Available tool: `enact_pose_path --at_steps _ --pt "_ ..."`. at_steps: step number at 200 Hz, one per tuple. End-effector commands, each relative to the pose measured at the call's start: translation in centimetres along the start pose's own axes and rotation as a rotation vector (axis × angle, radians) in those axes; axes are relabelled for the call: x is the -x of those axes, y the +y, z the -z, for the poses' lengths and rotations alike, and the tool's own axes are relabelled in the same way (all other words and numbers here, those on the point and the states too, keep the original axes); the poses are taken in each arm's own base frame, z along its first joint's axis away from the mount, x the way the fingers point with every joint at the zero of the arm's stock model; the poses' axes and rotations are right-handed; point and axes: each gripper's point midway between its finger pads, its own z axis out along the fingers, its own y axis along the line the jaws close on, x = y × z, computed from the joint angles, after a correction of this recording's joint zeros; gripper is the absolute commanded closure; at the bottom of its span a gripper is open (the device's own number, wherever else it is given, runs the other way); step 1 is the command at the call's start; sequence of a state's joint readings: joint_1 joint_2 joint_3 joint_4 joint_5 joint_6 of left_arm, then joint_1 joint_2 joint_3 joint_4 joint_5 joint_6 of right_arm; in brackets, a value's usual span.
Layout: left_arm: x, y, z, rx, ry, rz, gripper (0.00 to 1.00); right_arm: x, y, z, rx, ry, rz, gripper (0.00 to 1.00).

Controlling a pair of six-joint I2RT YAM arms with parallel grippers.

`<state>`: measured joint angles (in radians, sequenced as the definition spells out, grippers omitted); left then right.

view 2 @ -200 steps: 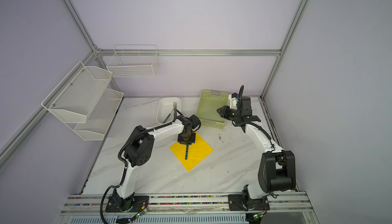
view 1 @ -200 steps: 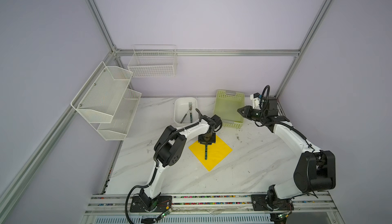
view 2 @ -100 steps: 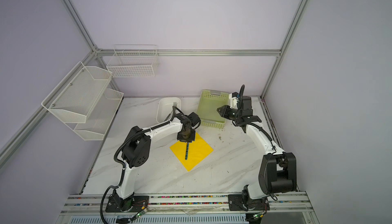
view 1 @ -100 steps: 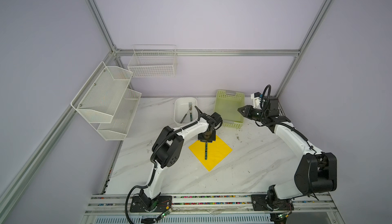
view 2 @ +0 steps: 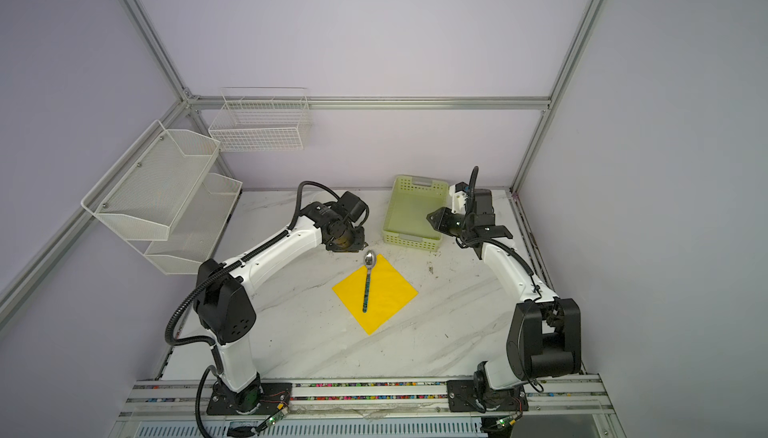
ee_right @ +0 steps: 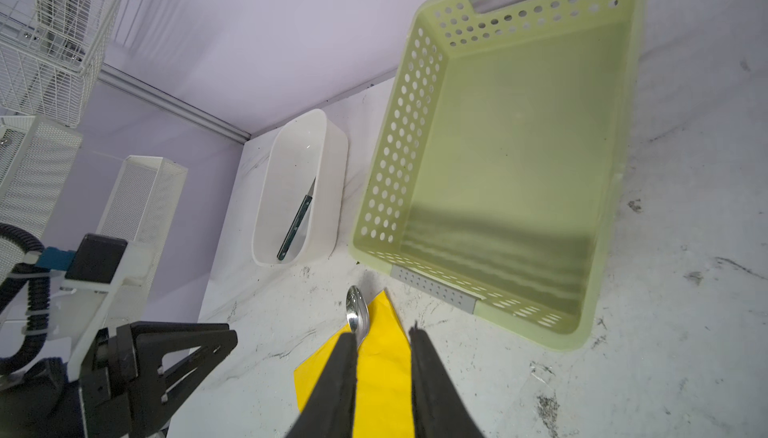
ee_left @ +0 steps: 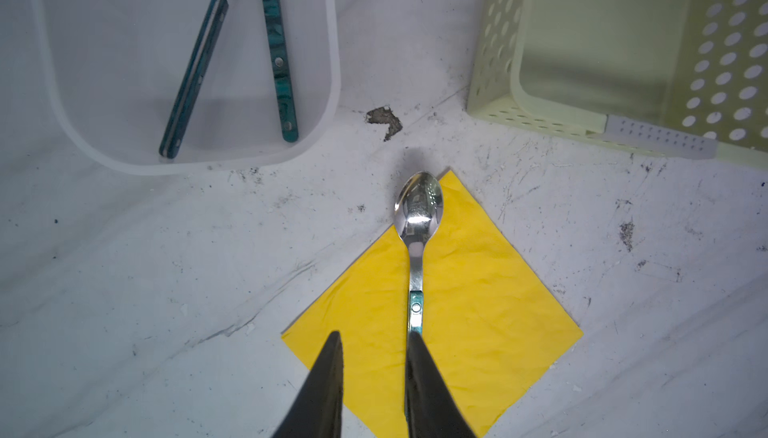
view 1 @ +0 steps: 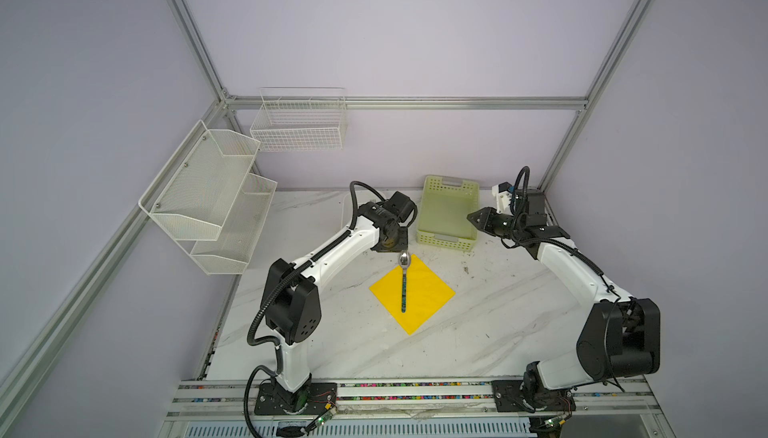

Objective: Place the utensils on the paper napkin and roll it up
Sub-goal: 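Lift the left gripper off the spoon and move it toward the white tray, then lower the left gripper onto the green-handled fork and close on its handle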

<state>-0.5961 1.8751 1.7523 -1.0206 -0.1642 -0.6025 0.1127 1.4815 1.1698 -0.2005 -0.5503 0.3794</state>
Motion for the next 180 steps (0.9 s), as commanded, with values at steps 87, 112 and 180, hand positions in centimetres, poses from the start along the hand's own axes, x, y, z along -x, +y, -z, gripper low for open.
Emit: enact_pose_path --at_steps 87,112,180 --pt "7.9 8.1 -2.8 0.054 -0.041 -0.061 0.74 1.7 3.8 -1.7 -0.057 -0.004 0.044 0.73" --pt "9.2 8.7 -4.1 0.033 -0.036 -0.039 0.74 1.8 4.2 -1.9 -0.065 -0.008 0.045 0.73" --pt "11.7 7.1 -8.3 -0.032 -0.032 0.089 0.74 2.0 4.9 -2.3 -0.073 -0.003 0.043 0.73"
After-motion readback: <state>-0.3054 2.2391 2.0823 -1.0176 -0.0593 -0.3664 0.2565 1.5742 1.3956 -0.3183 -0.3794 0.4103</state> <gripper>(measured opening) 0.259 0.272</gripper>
